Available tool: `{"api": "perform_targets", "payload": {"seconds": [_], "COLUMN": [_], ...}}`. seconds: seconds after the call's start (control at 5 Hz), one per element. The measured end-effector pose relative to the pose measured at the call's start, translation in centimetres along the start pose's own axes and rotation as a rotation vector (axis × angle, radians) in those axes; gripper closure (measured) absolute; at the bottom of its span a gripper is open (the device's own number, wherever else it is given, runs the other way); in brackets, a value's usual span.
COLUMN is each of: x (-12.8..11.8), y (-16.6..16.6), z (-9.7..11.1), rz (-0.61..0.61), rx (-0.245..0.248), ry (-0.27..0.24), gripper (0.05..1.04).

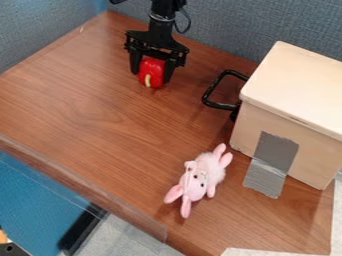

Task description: Take the red bell pepper and place it on the left side of the pink rabbit

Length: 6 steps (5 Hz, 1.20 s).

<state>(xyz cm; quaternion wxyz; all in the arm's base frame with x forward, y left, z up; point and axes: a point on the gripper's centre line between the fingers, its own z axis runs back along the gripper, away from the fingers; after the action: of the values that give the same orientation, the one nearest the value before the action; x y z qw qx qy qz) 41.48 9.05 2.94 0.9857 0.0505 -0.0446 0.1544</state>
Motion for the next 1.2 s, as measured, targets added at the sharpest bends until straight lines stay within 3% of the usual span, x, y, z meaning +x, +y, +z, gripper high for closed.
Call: {"api": "perform_targets", "payload": {"seconds": [0.2, 0.4, 0.6, 0.8, 1.2], "x": [0.0, -2.0, -6.0, -10.4, -16.3], "y": [-0.2, 0.1, 0.4, -1.0, -2.6], "z": [2.0, 5.8, 7.3, 6.0, 2.5], "rz": [-0.017, -0.038, -0.082, -0.176, -0.298], "rx": [-0.028, -0.064, -0.061, -0.043, -0.011], "ry": [-0.042, -0.119, -0.138, -0.09, 0.006], "gripper": [0.223, 0.223, 0.222, 0.223, 0.223]}}
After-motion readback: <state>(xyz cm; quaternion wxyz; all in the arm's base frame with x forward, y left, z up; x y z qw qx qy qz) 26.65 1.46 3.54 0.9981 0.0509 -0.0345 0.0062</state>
